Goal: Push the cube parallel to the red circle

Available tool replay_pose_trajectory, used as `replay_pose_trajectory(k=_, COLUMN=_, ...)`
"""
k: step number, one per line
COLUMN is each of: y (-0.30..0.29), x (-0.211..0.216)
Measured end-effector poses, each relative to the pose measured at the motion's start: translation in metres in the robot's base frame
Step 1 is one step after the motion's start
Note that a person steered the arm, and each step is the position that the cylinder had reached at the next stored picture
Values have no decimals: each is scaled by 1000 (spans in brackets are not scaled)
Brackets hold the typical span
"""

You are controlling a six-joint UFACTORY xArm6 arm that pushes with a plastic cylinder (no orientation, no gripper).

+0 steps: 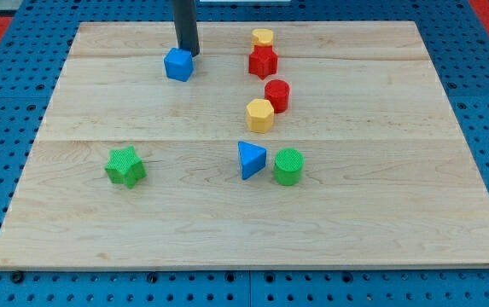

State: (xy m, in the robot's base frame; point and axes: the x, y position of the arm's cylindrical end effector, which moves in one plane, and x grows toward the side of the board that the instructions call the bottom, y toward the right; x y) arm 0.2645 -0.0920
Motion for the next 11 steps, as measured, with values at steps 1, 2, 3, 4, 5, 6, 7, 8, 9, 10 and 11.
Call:
replay_pose_trajectory(k=1, y=-16, x=0)
replay_pose_trajectory(k=2, y=-18, x=0)
replay_pose_trajectory(k=3, y=-18, x=2)
replay_pose_trajectory(k=4, y=-18, x=21)
replay_pose_trajectory(k=5, y=-18, x=43)
replay_pose_trajectory(k=6, y=-18, x=55)
replay_pose_trajectory(k=7, y=-9, x=55)
replay_pose_trajectory(k=8, y=12, x=55)
replay_pose_trajectory(k=9, y=14, x=55)
replay_pose_trajectory(k=10, y=13, x=55)
replay_pose_trajectory(k=11, y=8, x=58)
